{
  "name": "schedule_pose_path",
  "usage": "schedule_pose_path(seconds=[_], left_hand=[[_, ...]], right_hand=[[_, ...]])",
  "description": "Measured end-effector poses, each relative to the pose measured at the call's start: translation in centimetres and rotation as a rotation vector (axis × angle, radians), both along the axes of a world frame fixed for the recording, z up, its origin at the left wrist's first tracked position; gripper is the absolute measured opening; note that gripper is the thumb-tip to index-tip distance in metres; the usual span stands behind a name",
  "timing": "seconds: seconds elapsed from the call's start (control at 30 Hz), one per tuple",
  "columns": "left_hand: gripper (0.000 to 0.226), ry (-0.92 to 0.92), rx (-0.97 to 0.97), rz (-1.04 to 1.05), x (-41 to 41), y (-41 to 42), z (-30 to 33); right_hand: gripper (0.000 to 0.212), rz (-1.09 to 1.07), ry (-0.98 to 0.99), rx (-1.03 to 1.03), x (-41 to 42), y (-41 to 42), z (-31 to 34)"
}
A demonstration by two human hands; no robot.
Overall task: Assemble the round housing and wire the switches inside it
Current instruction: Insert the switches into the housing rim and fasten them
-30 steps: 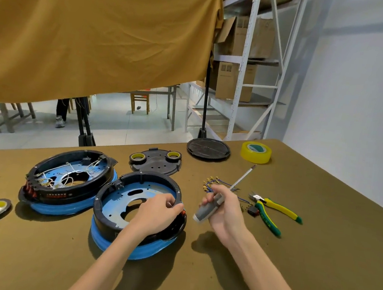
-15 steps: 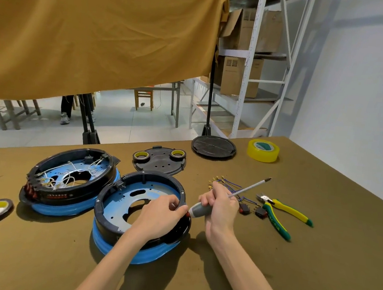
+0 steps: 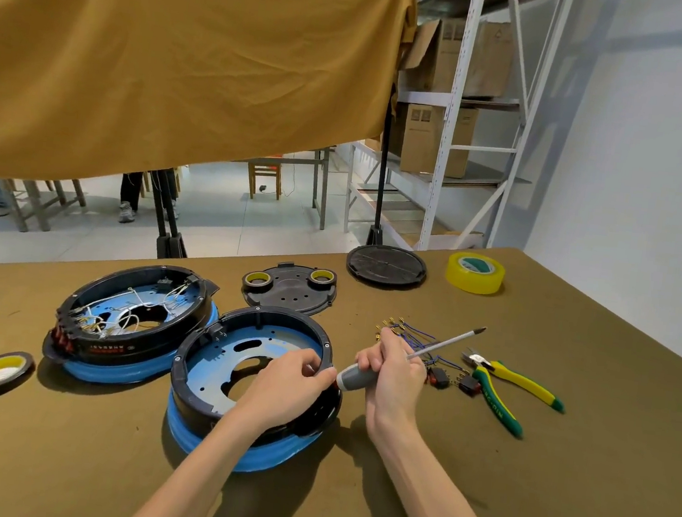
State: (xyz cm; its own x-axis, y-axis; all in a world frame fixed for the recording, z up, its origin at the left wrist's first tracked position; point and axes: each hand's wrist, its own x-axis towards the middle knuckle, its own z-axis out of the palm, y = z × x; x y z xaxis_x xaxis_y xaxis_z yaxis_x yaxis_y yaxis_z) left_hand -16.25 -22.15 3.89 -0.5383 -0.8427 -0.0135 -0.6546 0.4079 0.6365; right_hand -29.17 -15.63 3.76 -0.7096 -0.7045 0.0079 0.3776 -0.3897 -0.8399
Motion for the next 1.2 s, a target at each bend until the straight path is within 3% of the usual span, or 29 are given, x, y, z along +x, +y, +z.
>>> schedule_pose_path(seconds=[0.27, 0.9, 1.2], left_hand=[[0.022, 0.038, 0.102, -0.007, 0.1, -0.3, -0.1], [0.022, 0.033, 0.095, -0.017, 0.0, -0.2, 0.1], [0.021, 0.029, 0.126, -0.013, 0.3, -0.5, 0.3]], right_hand=[[0.045, -0.008, 0.076, 0.031, 0.0, 0.2, -0.8], [0.037, 0.028, -0.15, -0.054, -0.8, 0.4, -0.2], [0.039, 0.023, -0.169, -0.053, -0.4, 0.2, -0.3]])
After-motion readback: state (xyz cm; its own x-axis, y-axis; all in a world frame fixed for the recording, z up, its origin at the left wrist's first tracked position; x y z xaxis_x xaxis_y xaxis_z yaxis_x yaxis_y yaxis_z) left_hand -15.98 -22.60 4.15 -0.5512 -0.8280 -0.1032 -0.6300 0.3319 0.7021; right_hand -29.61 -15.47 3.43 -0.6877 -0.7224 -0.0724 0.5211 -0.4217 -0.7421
